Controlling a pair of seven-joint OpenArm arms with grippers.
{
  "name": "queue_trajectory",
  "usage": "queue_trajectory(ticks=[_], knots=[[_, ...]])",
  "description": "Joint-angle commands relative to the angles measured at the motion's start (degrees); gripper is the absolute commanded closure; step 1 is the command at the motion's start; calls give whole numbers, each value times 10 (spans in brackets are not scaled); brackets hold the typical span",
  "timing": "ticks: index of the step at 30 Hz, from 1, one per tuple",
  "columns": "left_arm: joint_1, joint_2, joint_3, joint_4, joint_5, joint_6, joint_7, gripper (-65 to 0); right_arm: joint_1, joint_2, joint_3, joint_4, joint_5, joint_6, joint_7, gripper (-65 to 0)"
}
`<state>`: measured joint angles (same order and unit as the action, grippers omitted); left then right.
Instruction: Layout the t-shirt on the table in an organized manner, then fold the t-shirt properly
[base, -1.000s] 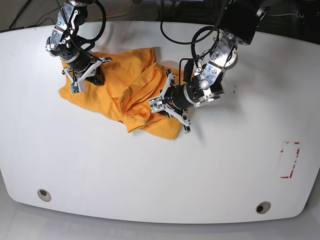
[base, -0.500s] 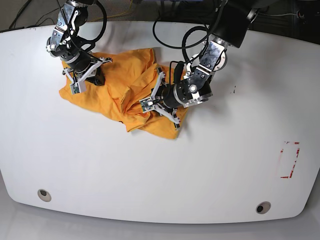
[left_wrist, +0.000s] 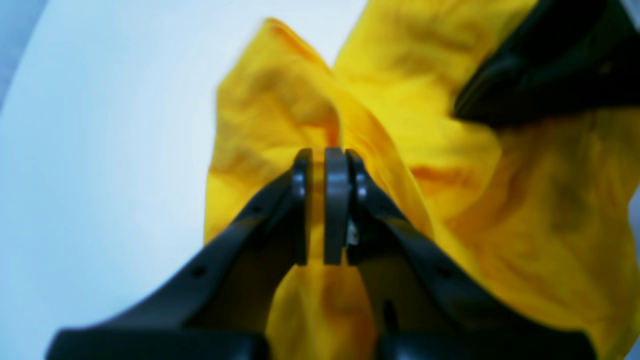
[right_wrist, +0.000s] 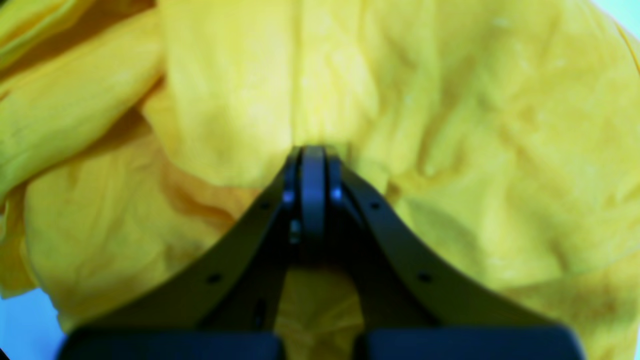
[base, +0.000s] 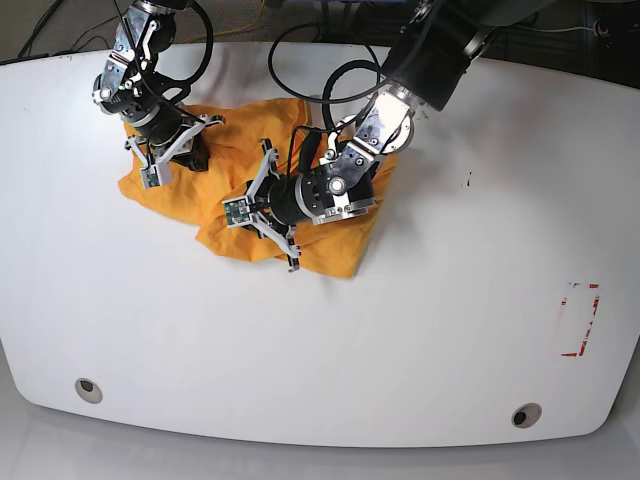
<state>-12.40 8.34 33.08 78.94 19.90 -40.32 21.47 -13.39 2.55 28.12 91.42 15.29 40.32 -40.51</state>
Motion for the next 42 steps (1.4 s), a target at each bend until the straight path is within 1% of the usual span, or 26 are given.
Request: queue_trajectory(ticks=[1,5,11,16,21,22,23,25,26,28,30,38,42], knots=[[-8,7,15,8,-5,3,-9,-22,-1,2,-1,0,-22,-3,-28,0],[-8,7,43,16,-5,3,-9,-22,0,2,-1,0,-22,-3,-28,0],[-5,7,42,59,-6,3,-9,-22,1,2,-1,0,-22,-3,-28,0],[-3,7,-10,95,-6,3,-9,-22,6,2,-1,-1,-22,-3,-28,0],[14,4,-99,109,-5,3,-11,-22,8,2,-1,-1,-22,-3,-28,0],[15,4,-105,108,-5,3,-11,-22,8,2,-1,-1,-22,-3,-28,0],[18,2,-123,107,-5,12,-11,-22,8,2,-1,-1,-22,-3,-28,0],[23,-9,-137,106,-5,26,-11,-22,8,2,-1,-1,-22,-3,-28,0],[29,-21,-140,106,-5,40,-11,-22,9,2,-1,-1,-22,-3,-28,0],[34,-35,-140,106,-6,55,-11,-22,9,2,-1,-1,-22,-3,-28,0],[42,-49,-141,106,-8,62,-11,-22,9,2,-1,-1,-22,-3,-28,0],[66,-79,-143,99,-9,64,-11,-22,9,2,-1,-1,-22,-3,-28,0],[71,-88,-143,56,-9,64,-12,-22,9,3,-1,-1,-22,-3,-28,0]])
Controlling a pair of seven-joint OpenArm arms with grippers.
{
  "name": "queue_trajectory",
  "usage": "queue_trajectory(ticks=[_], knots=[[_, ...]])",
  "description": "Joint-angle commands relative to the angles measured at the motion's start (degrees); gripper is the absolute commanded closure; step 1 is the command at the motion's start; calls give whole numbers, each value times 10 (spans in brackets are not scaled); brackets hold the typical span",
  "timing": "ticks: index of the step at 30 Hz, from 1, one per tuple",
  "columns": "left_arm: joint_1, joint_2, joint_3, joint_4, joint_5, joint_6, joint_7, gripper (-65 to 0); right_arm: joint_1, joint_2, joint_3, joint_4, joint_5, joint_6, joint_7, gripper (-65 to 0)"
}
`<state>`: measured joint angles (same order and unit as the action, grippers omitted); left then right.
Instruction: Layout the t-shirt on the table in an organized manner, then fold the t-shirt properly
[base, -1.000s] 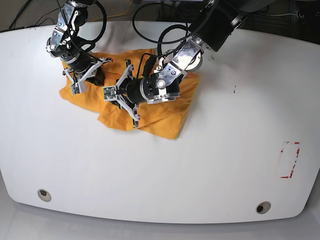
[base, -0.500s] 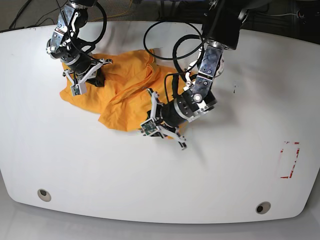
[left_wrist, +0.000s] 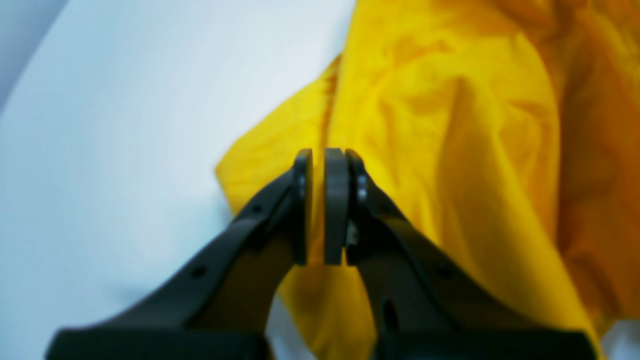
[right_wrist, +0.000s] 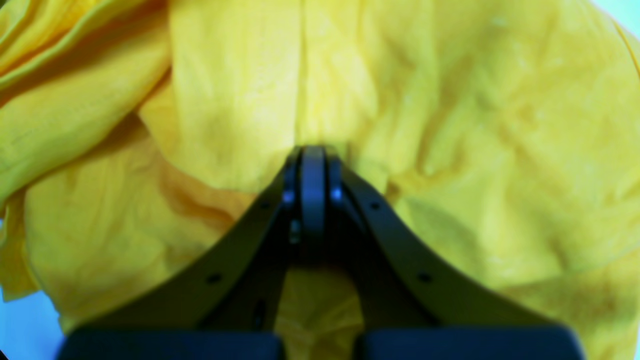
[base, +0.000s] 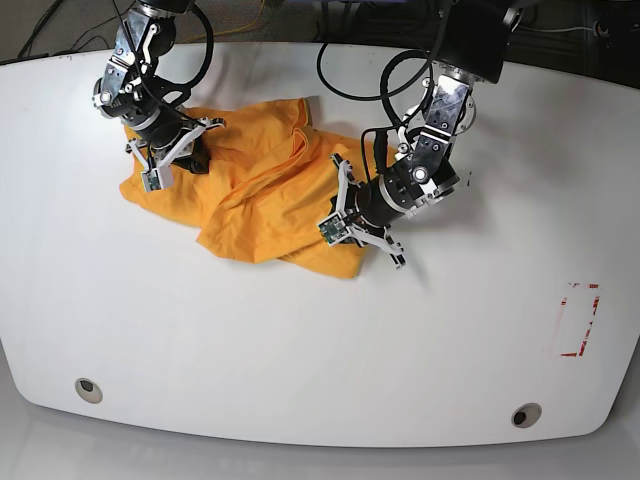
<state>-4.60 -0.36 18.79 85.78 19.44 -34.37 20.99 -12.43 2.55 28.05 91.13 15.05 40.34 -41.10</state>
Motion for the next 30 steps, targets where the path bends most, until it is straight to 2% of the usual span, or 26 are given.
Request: queue_trajectory(ticks=[1,8,18,30], knots=[[-7,-2,0,-19,-5,5,-7,-22,-1,4,-1,2,-20,-3,-22,0],[-10,-20,-4,-86,-5,5,-29,-22,-1,4,-1,5,-20,-3,-22,0],[11,-31,-73,-96,-5,4,-46,-22,-1,16,0,45,-18,-3,-25,0],[33,-41,-85,-81,-5,3,-46,-22,26,4,-4,233,-5,-3,-182,0]])
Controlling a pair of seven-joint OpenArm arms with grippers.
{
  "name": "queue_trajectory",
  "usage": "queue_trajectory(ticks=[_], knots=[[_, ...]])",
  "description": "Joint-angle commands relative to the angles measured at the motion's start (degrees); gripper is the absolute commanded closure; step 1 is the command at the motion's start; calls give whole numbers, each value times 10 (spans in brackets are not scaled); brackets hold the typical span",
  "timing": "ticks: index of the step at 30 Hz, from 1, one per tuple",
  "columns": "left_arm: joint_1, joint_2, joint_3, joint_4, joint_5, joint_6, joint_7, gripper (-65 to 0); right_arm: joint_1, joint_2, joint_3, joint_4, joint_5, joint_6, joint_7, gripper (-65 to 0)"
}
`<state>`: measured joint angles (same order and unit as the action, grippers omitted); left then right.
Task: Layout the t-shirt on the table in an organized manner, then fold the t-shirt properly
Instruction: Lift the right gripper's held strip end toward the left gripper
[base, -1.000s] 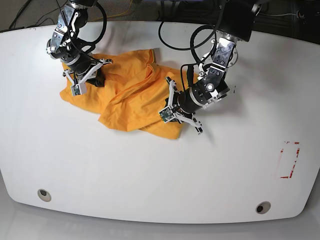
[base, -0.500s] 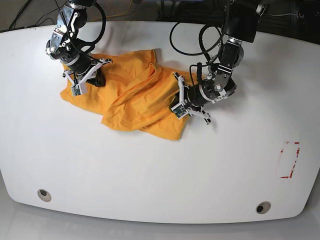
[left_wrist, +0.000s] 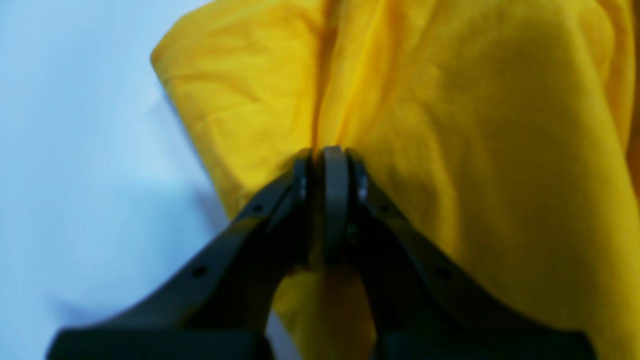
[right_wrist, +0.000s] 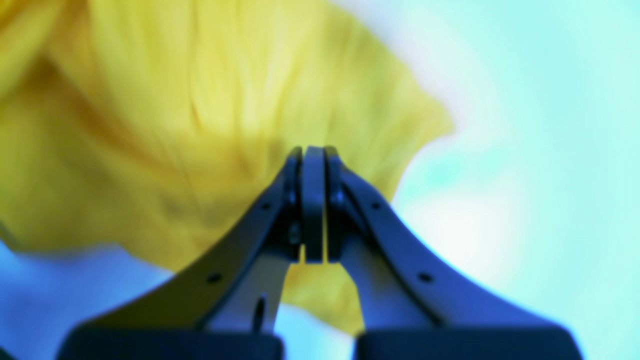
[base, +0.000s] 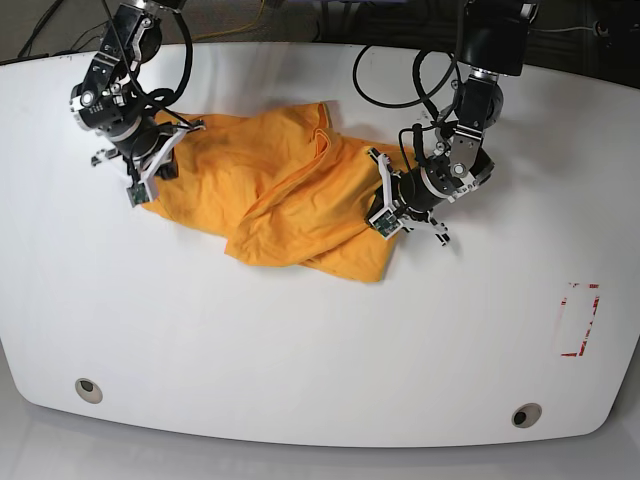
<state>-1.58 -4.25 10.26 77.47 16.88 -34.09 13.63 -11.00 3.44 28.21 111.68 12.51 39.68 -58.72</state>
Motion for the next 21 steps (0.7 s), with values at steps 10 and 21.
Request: queue_trajectory(ticks=[10,21], knots=[[13,-2,-1,1,21,0,28,-22,70,-8,-90,28,113,3,-24,0],[13,-1,-1,9,22,0,28,-22,85,-66,-208,16,70,3,-24,0]])
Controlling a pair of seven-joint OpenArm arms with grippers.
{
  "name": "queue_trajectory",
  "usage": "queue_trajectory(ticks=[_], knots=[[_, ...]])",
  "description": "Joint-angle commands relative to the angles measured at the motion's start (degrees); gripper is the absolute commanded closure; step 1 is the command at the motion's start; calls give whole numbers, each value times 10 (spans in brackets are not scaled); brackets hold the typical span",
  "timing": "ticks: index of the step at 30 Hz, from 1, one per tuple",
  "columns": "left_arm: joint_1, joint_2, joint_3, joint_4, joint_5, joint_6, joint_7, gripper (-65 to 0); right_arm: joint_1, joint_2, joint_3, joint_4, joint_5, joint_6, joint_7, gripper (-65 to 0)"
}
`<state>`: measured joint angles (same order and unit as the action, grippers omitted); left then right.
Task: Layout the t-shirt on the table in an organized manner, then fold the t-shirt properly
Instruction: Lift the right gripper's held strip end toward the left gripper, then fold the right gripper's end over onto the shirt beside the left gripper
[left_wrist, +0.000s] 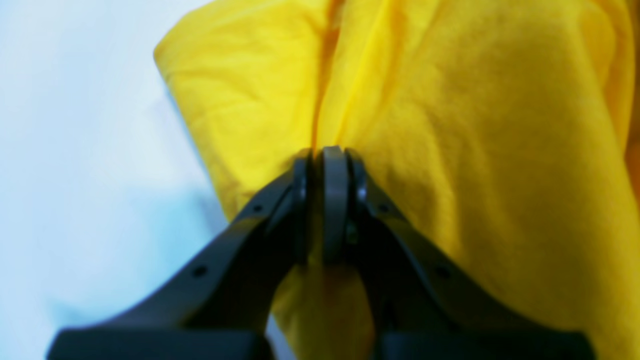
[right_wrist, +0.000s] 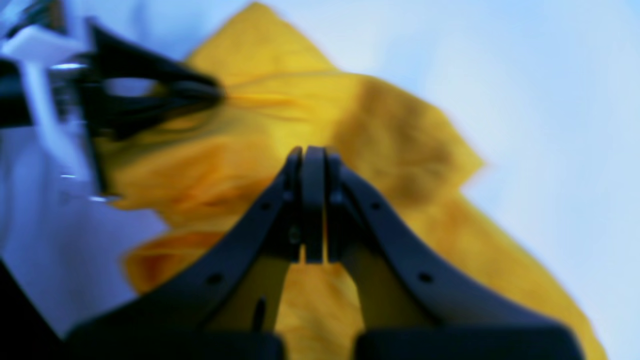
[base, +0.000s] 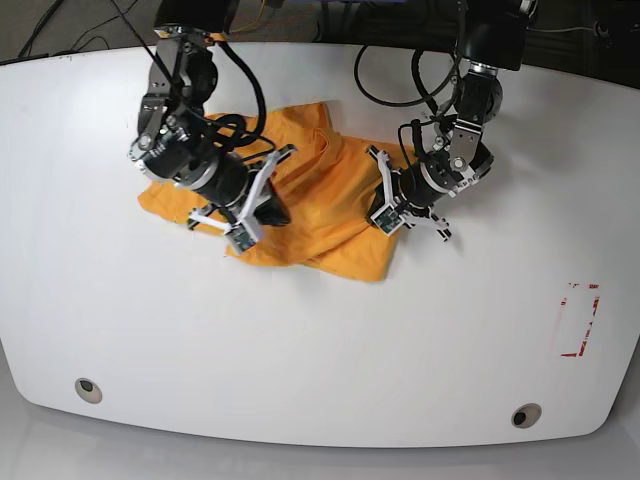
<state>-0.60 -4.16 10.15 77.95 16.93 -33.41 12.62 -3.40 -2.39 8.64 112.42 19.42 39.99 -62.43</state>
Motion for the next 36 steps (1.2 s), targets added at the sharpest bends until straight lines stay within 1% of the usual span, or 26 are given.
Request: queue_trajectory(ticks=[1,4,7,12,16,20,24,28,30,31,36], knots=[[3,-2,-4,5,22,-7,38,-22,9,-13,-27,7,-8,0,14,0],[3,-2,-17,13,23,-7,38,-22,8,-26,-58,-10,-26,0,15,0],[3,-2,-25,17,23,-7,39,-22,8,-32,-81,-32,-38,0,17,0],[3,-2,-35,21,23,-7,39,-22,5,-29,-107,-78,-41,0,50,0],[1,-2,-35,20,23,-7,39,-22,-8,-23,-107,-121,-43,0,69,0],[0,-2,-35,20,23,-7,39,-22,-20,9,-108,-146,-37,0,95,0],[0,-4,-35,20,23,-7,39,-22,-37,25,-107,-151,-39,0,96,0],[0,-15,-35,20,21,-7,39,-22,-46,58,-106,-148,-36,0,96,0],[1,-15,-35,20,21,-7,39,-22,-53,69,-105,-138,-30,0,96,0],[1,-15,-35,20,21,-7,39,-22,-61,81,-100,-129,-26,0,96,0],[0,-32,-35,20,21,-7,39,-22,-68,94,-82,-105,-24,0,92,0]])
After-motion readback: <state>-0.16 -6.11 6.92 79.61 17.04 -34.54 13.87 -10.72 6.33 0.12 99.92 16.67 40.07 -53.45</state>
